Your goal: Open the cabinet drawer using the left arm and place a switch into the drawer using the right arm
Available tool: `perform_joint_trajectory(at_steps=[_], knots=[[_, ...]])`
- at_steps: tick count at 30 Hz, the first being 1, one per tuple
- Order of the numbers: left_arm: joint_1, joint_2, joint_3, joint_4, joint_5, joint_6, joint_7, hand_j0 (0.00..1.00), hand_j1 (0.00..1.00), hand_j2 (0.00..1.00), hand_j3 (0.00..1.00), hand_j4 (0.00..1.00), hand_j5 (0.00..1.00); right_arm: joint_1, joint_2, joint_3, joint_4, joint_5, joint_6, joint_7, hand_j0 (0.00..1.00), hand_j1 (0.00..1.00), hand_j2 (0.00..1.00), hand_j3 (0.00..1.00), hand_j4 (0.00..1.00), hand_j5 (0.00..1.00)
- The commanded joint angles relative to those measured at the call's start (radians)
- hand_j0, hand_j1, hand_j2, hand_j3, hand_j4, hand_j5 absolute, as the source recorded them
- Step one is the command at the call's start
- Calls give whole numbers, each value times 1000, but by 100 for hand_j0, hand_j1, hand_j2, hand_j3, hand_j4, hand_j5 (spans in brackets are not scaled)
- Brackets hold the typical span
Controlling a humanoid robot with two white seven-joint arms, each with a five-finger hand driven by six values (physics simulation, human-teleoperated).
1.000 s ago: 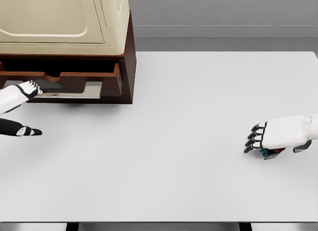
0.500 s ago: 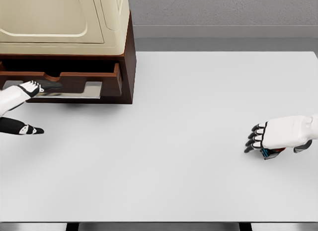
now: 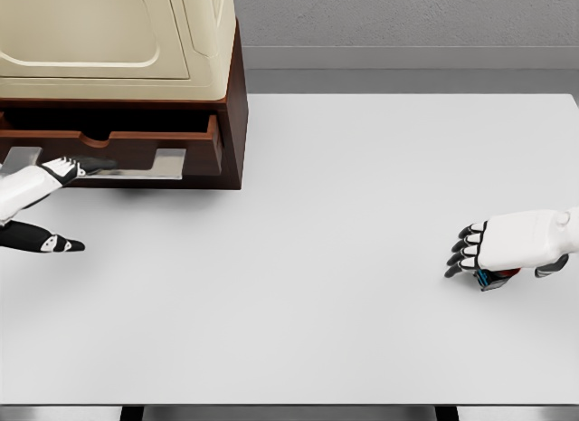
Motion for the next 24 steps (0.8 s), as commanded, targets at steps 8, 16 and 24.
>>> perform_joint_trajectory(at_steps=[8,16,24], knots=[[9,6,-9,-13,4,-14,-4,100,100,100,100,100,100,0,-3,-1,-5,-2,2,0,100,100,100,100,100,100],[26,18,-9,-50,4,-55,-4,100,100,100,100,100,100,0,-3,4,-5,0,2,0,100,100,100,100,100,100],[37,21,-9,-75,4,-55,-4,100,100,100,100,100,100,0,-3,1,-5,0,2,0,100,100,100,100,100,100]])
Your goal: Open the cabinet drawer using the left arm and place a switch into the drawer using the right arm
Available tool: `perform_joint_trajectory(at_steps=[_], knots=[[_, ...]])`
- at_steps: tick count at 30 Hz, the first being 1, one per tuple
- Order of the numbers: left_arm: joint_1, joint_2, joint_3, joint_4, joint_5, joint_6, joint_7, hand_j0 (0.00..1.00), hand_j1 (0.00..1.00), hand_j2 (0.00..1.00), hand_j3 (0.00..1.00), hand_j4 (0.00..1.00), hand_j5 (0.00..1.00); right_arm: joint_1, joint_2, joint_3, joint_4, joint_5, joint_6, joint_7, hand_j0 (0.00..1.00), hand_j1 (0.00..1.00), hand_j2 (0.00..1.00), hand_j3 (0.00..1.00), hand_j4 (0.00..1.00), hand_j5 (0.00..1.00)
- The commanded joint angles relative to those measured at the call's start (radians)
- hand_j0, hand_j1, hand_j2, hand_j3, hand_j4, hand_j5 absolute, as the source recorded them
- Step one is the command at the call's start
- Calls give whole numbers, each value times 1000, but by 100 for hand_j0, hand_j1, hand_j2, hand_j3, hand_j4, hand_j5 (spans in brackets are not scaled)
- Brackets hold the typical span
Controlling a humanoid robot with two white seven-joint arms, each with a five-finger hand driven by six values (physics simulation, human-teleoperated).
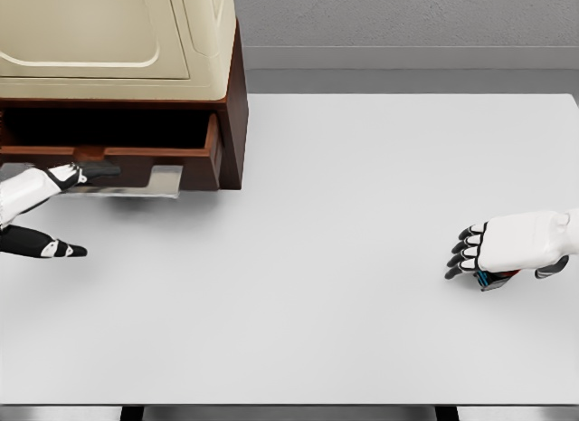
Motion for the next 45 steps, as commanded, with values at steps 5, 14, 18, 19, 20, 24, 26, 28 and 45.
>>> perform_joint_trajectory(at_steps=[5,14,18,19,20,24,26,28,45], knots=[[-8,-5,-13,-43,-25,-30,-6,100,100,100,100,100,100,-5,1,-4,0,-3,2,0,100,100,100,100,100,100],[-6,-8,74,-64,-24,-30,-6,100,100,100,100,100,100,-5,-1,-2,0,-3,2,0,100,100,100,100,100,100],[0,-19,141,-64,-30,-30,-9,100,100,100,100,100,100,-6,-2,-2,0,-3,2,0,97,97,97,97,97,97],[2,-30,158,-64,-30,-30,-9,100,100,100,100,100,100,-6,-2,-2,0,-3,2,0,96,96,96,96,96,96],[2,-54,171,-66,-31,-30,-9,100,100,100,100,100,100,-6,-2,-2,0,-3,2,0,94,94,94,94,94,94],[12,-172,226,-64,-119,-30,-14,100,100,100,100,100,100,-6,-1,-1,0,-1,2,0,87,87,87,87,87,87],[14,-249,260,-55,-136,-30,-14,100,100,100,100,100,100,-6,1,3,0,-1,2,0,87,87,87,87,87,87],[14,-294,286,-53,-145,-30,-14,100,100,100,100,100,100,-6,1,7,0,0,2,0,88,88,88,88,88,88],[112,-367,321,-66,-157,-30,-72,100,100,100,100,100,100,-6,1,6,0,6,2,0,64,64,64,64,64,64]])
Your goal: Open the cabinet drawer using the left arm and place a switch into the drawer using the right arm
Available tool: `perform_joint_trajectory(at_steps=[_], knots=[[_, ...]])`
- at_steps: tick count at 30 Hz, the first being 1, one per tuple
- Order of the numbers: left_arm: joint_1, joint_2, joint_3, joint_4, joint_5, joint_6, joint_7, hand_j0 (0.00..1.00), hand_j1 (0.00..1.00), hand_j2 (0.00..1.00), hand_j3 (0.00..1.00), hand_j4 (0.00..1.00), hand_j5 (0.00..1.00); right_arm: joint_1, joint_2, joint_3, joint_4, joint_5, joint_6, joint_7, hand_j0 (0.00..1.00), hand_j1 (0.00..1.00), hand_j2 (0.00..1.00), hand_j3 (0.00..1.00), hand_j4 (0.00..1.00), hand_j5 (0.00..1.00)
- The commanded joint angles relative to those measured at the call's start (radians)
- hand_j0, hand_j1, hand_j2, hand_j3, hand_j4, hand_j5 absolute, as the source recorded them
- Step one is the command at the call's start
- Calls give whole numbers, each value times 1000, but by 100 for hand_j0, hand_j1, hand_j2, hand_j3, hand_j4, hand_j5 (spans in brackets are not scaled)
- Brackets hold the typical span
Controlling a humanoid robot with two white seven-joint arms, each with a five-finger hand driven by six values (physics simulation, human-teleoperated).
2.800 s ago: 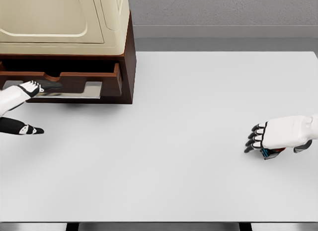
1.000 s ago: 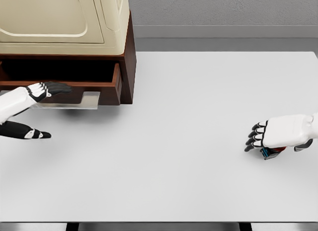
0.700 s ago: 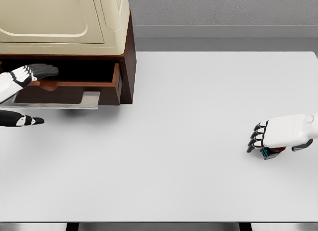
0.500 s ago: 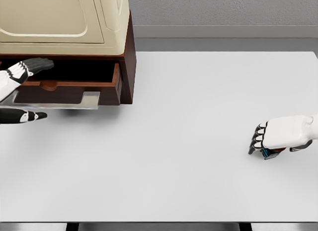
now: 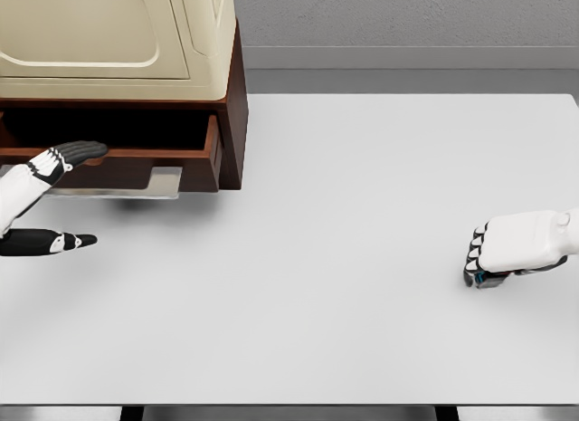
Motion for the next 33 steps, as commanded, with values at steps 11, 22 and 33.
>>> perform_joint_trajectory(at_steps=[11,22,33], knots=[[0,-10,6,0,8,2,-6,100,100,100,100,100,100,0,5,-8,0,-3,2,0,42,42,42,42,42,42],[0,-15,6,0,8,2,-6,100,100,100,100,100,100,-2,45,-16,1,-19,2,0,39,39,39,39,39,39],[0,-16,6,0,8,2,-6,100,100,100,100,100,100,-48,88,-56,9,-37,2,0,36,36,36,36,36,36]])
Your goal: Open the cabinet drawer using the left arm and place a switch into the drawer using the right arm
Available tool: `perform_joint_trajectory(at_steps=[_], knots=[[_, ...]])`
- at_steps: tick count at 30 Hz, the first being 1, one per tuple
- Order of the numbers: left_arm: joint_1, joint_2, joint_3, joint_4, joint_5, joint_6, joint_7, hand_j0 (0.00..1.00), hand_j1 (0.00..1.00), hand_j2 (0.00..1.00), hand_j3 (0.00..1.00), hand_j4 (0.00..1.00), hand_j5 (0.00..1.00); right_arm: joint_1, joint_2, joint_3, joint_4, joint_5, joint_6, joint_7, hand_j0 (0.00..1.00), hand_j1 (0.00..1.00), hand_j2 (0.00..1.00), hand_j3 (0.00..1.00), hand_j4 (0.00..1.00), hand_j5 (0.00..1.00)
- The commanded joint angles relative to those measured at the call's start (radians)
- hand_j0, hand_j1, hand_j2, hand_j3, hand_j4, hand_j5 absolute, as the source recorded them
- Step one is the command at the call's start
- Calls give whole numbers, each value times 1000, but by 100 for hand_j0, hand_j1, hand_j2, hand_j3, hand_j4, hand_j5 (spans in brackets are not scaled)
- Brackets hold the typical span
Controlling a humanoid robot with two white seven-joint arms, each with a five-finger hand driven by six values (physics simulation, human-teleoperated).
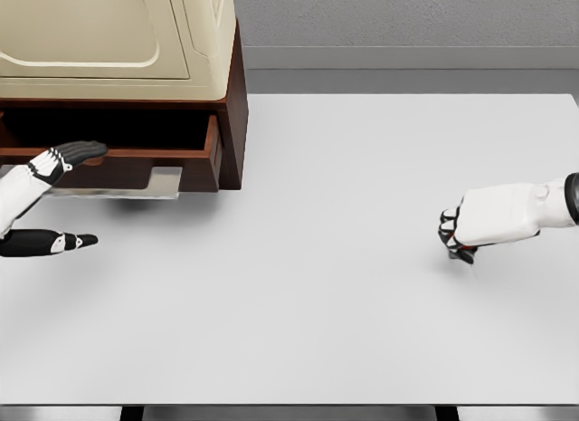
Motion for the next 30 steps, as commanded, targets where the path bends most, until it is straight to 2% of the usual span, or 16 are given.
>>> perform_joint_trajectory(at_steps=[1,8,19,22,27,30], knots=[[0,1,0,0,8,2,0,100,100,100,100,100,100,0,12,-10,0,-17,2,-1,35,35,35,35,35,35],[0,1,-1,0,8,2,0,100,100,100,100,100,100,0,58,-122,0,-64,2,-1,36,36,36,36,36,36],[0,1,-1,0,8,2,0,100,100,100,100,100,100,0,208,-248,0,-66,2,-1,37,37,37,37,37,37],[0,1,-1,0,8,2,0,100,100,100,100,100,100,-3,222,-259,-2,-66,2,-1,37,37,37,37,37,37],[0,1,-1,0,8,2,0,100,100,100,100,100,100,-18,282,-292,0,-66,2,-1,38,38,38,38,38,38],[0,1,-1,0,8,2,0,100,100,100,100,100,100,-49,310,-291,0,-66,2,-1,38,38,38,38,38,38]])
